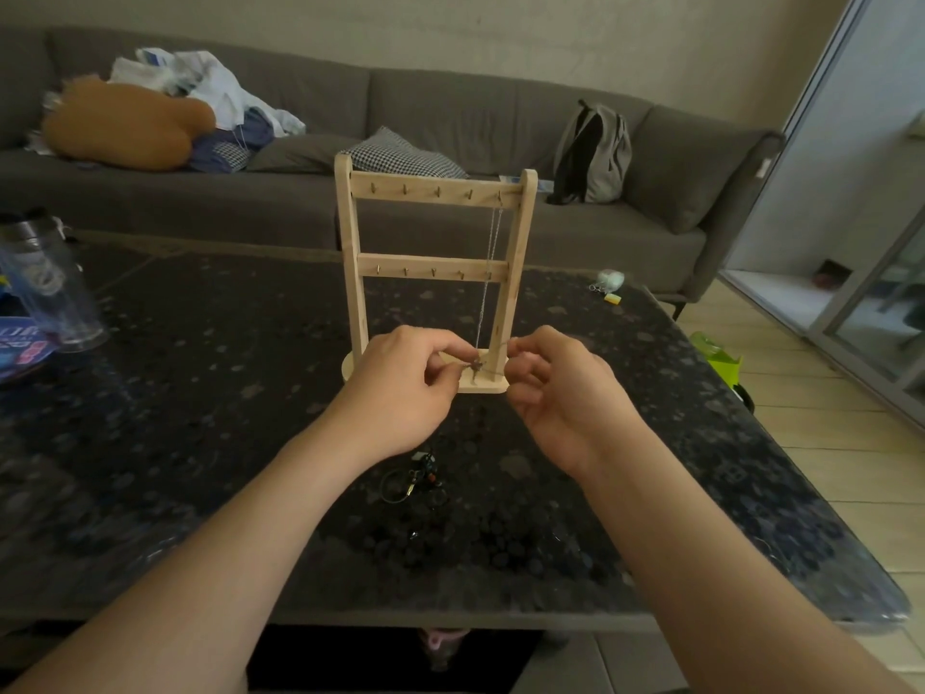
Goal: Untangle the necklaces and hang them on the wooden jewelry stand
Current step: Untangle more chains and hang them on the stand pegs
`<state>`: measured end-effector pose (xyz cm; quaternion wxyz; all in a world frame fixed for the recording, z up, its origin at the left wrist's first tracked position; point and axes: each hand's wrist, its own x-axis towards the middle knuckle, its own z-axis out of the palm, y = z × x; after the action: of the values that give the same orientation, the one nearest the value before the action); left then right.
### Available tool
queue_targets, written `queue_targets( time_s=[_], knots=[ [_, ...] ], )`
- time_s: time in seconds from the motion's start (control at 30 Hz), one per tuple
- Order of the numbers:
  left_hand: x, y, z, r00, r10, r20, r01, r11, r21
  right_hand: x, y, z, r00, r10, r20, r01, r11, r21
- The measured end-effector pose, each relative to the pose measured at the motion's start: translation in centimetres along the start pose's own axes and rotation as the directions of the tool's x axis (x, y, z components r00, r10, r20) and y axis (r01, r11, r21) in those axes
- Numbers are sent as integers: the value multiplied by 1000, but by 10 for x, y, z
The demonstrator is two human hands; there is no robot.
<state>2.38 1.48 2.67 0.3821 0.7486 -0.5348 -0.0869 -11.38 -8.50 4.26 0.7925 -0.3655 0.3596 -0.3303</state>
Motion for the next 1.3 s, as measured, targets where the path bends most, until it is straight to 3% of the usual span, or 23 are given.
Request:
queue_targets(
  time_s=[0.13, 0.33, 0.5, 0.6, 0.87, 1.13, 1.3],
  knots=[
    [-1, 0, 0, 1000, -17, 4, 16, 999, 30, -1, -5, -2, 997, 43, 70, -40, 998, -40],
    [2, 0, -3, 994, -107, 8, 107, 988, -109, -2, -9, -6, 991, 33, 128, -27, 998, -53],
    [1, 6, -6, 965, -196, 177, 250, 890, -382, 2, -7, -8, 988, 7, 153, -5, 1000, -13],
    [-1, 10, -7, 945, -173, 278, 286, 850, -443, 5, -7, -8, 984, -7, 177, 6, 1000, 7],
    [-2, 9, -6, 945, -176, 275, 295, 818, -494, 1, -8, -10, 971, -1, 238, 14, 998, -54],
    [1, 6, -6, 959, -193, 210, 277, 802, -529, 2, -6, -13, 956, -134, 262, 182, 969, -169],
    [1, 4, -8, 962, -202, 185, 270, 813, -516, -7, -7, -11, 919, -294, 262, 387, 798, -463]
  ],
)
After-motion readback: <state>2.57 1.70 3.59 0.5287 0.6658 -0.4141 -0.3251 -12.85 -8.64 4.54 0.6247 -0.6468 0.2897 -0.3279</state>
